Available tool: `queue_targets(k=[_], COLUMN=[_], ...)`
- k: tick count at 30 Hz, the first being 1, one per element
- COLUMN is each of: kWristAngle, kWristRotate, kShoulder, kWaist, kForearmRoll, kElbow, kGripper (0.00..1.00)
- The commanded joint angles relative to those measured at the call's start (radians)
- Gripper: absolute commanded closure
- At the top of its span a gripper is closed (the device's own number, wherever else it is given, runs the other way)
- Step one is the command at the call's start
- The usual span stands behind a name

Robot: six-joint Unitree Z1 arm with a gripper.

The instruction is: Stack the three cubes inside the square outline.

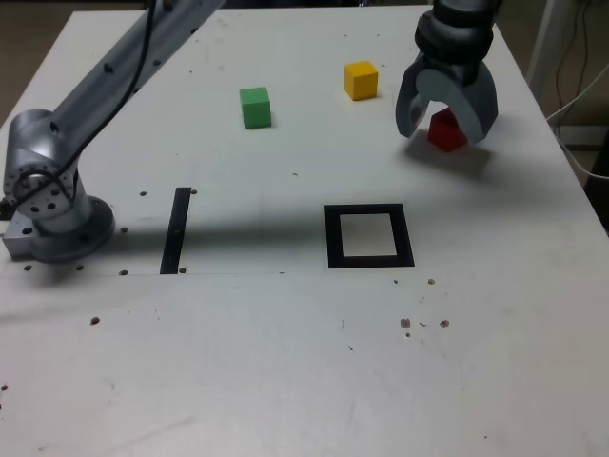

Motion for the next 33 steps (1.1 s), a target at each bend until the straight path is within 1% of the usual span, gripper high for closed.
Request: queue_targets(k=[1, 6, 9, 22, 26, 28, 33], kWristAngle=[0.005, 0.022, 0.026, 0.011, 0.013, 0.015, 0.026], kWristRotate=[0.001, -0.005, -0.008, -0.025, -0.039, -0.044, -0.058], kShoulder=[-0.008, -0.008, -0.009, -0.010, -0.020, -0.032, -0.073], kWaist=[0.002, 0.003, 0.005, 0.018, 0.016, 0.015, 0.009], kForearmRoll=[-0.008, -0.020, -0.023, -0.037, -0.054, -0.062, -0.064], kElbow=[-0.003, -0.003, 0.001, 0.014, 0.022, 0.029, 0.058], kGripper=[0.20, 0.31, 0.35, 0.47, 0.62, 0.67, 0.68])
